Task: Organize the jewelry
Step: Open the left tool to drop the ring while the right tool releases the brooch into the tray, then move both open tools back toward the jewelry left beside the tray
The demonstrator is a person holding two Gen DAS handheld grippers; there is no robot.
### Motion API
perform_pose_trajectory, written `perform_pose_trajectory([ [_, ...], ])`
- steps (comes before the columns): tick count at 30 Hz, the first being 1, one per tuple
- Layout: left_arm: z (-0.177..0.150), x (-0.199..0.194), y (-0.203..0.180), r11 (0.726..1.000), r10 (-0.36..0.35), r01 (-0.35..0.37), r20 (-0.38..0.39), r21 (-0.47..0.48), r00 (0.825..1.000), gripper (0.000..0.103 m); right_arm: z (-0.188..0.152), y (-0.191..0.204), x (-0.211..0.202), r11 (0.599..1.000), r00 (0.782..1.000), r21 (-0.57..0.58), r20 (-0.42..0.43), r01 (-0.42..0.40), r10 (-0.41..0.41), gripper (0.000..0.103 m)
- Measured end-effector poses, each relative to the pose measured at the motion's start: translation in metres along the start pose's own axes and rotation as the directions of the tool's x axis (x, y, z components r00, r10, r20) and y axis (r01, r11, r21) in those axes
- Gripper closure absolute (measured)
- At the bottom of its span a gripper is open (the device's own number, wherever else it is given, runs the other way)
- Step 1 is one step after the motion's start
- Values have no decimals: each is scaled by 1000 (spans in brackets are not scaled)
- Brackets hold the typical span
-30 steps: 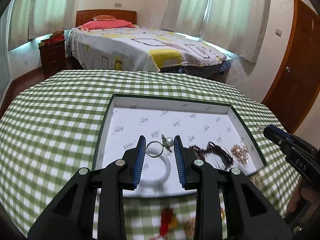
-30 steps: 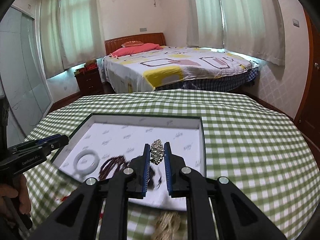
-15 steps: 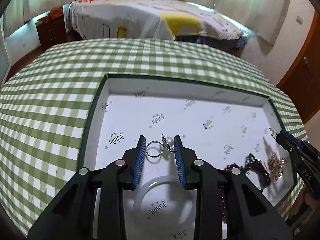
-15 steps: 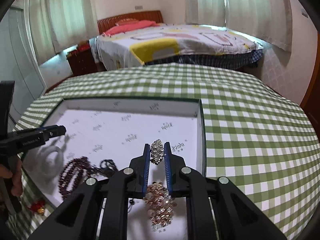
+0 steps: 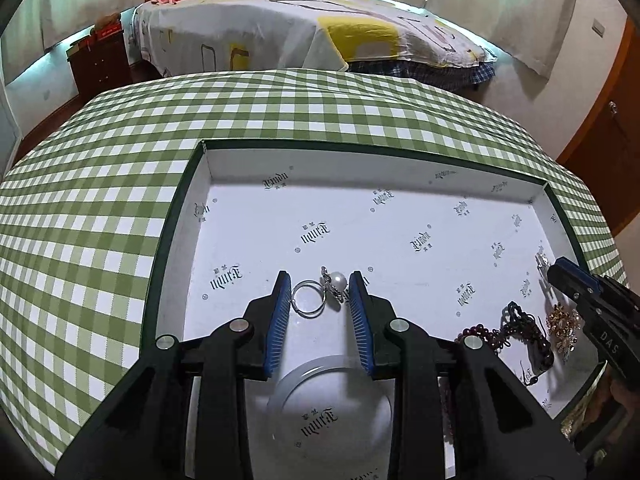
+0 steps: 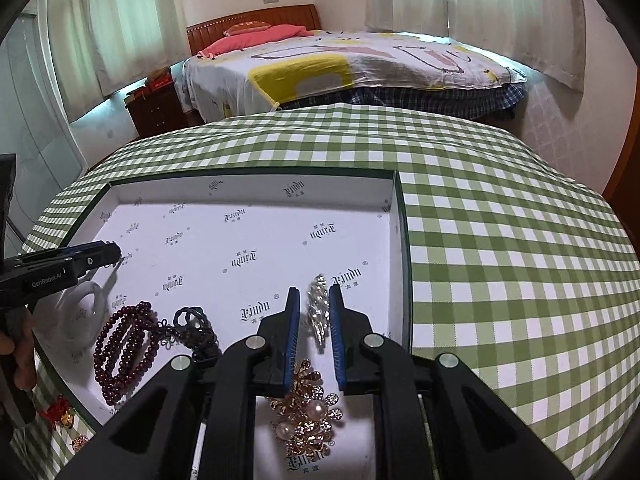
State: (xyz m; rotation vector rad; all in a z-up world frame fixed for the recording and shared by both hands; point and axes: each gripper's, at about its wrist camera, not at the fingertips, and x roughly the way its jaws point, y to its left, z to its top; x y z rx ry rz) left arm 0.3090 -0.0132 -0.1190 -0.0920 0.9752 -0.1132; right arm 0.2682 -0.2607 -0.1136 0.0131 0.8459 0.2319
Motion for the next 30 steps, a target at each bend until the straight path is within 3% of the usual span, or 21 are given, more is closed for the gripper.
perform_pose_trajectory([
  [5, -2, -5, 0, 1000, -6, 6, 17, -5, 1000, 57, 1, -1, -2, 1000, 1000, 3, 5, -9, 9, 74],
  [17, -24, -51, 4, 1000, -16, 14, 122, 11, 992, 55, -10, 0, -42, 999, 997, 44, 81, -10, 7, 73],
  [30, -83, -104, 17, 1000, -3, 8, 177, -26, 984, 55, -51, 22, -85, 999, 993, 30, 117, -33, 29, 73],
])
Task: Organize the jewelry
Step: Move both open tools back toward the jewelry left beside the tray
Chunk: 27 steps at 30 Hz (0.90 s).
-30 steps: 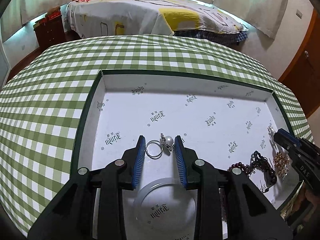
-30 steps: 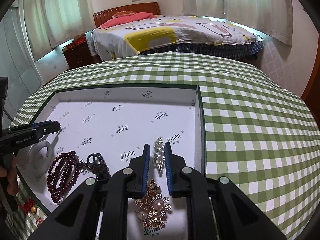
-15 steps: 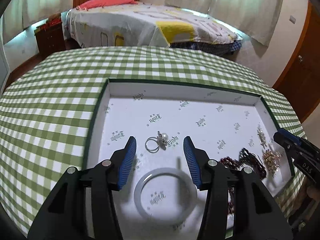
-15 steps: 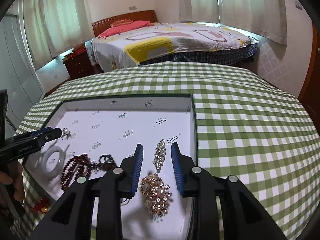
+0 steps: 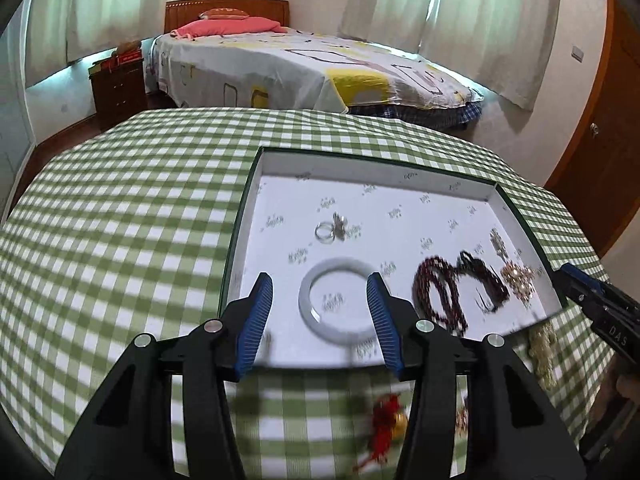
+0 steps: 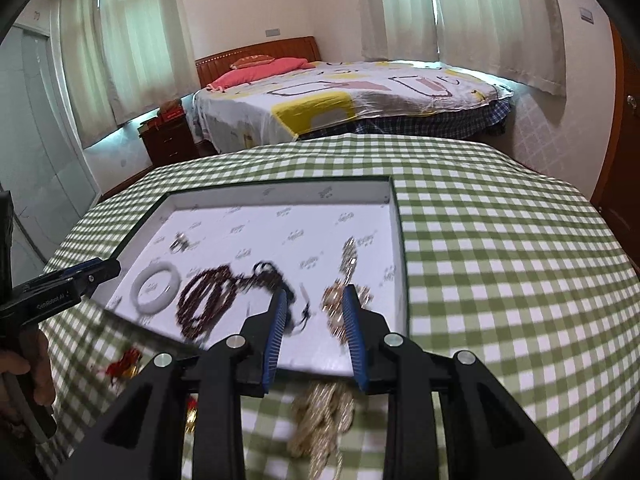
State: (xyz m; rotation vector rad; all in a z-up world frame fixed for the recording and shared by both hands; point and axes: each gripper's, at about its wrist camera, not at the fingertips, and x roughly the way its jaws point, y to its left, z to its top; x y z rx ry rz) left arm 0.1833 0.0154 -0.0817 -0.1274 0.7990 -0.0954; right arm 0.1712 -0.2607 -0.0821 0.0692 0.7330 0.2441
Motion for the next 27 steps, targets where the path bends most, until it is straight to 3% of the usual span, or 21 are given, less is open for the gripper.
perform_pose_trajectory([
  [14, -52, -38, -15, 998, 22, -24, 36, 59, 999, 58, -40, 14, -12, 1000, 999, -7, -37, -27, 26, 73],
  [27, -74, -23, -32, 995, -34, 39, -49, 93, 998, 64, -54, 19, -11, 999, 998, -9, -56, -36, 35, 73],
])
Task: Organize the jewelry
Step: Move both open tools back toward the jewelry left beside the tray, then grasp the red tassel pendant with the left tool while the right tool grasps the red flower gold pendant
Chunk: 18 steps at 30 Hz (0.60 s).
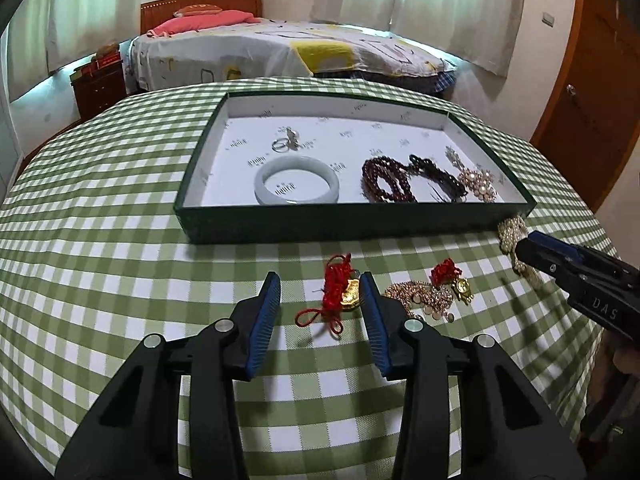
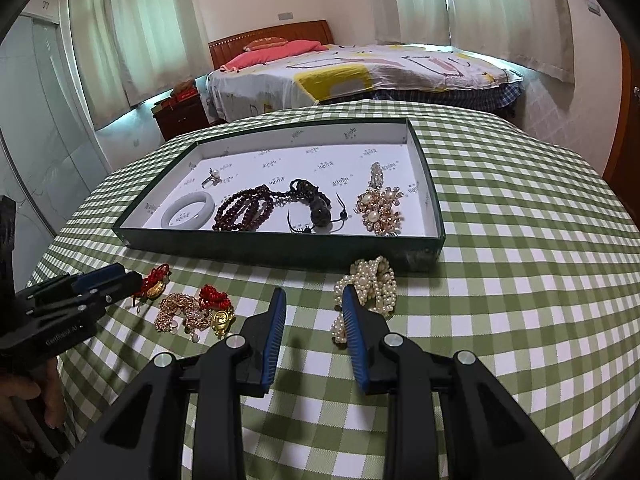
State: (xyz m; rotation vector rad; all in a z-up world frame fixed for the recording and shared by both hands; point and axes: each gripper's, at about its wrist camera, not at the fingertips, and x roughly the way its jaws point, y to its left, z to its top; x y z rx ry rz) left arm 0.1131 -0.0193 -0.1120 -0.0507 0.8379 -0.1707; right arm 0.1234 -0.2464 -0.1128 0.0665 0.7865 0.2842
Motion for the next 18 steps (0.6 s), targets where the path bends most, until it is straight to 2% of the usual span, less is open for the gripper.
perform_pose_trajectory([
  [2, -1, 3, 1, 1000, -4, 4, -7, -3, 1000, 66, -1, 0, 1, 1000, 1000, 1, -3, -1, 1, 73],
  [5, -2, 8, 2, 1000, -16, 16, -28, -13, 999, 75, -2, 1, 2, 1000, 1000, 0, -7, -3, 3, 73],
  [11, -1, 13, 2, 999, -39, 38, -33, -20, 999, 81, -5, 0, 4, 1000, 1000, 5, -12, -2, 2, 73],
  [13, -1, 13, 1, 999, -49, 49, -31, -17, 998, 92, -5, 1, 4, 1000, 1000, 5, -14, -3, 3, 73],
  [18, -2, 9, 0, 999, -50, 50, -18, -3, 999, 93, -6, 3, 4, 1000, 1000, 2, -14, -8, 8, 73],
])
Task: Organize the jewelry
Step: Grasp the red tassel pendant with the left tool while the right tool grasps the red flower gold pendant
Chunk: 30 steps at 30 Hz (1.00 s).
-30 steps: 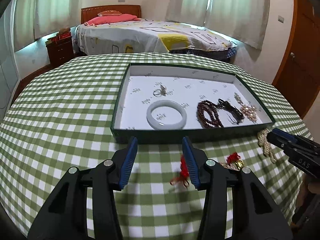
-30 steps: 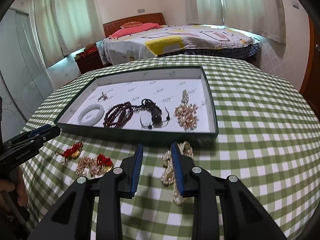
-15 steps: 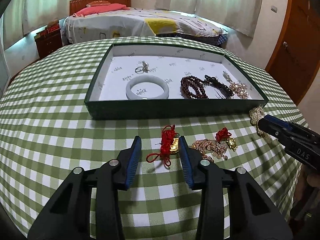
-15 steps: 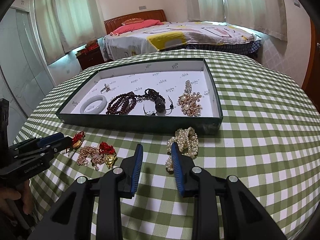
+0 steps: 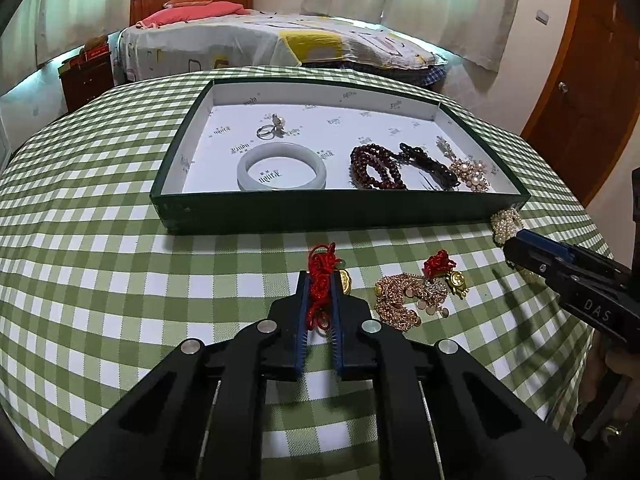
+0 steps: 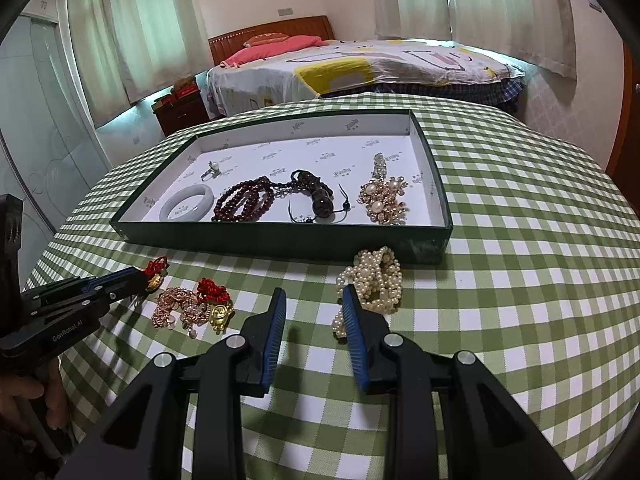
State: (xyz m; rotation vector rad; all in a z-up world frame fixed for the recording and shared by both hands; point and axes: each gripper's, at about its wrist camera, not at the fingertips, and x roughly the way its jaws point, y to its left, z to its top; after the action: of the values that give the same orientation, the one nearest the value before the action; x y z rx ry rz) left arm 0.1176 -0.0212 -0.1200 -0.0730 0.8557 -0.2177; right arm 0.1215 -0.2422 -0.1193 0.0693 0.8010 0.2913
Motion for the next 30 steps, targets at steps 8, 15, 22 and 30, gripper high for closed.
perform_pose_trajectory([
  [8, -1, -20, 15, 1000, 29, -28, 43, -13, 999, 93, 1, 12, 2, 1000, 1000, -19, -5, -24, 24, 73],
  [15, -4, -30, 30, 997, 60, -58, 50, -47, 997, 93, 3, 33, 6, 996, 998, -58, -22, -67, 66, 73],
  [22, -3, -33, 40, 995, 79, -75, 56, -66, 995, 93, 6, 55, 16, 989, 994, -104, -47, -105, 101, 73],
  [30, -3, -32, 46, 994, 85, -80, 52, -79, 995, 94, 5, 58, 30, 989, 991, -108, -93, -102, 92, 73],
])
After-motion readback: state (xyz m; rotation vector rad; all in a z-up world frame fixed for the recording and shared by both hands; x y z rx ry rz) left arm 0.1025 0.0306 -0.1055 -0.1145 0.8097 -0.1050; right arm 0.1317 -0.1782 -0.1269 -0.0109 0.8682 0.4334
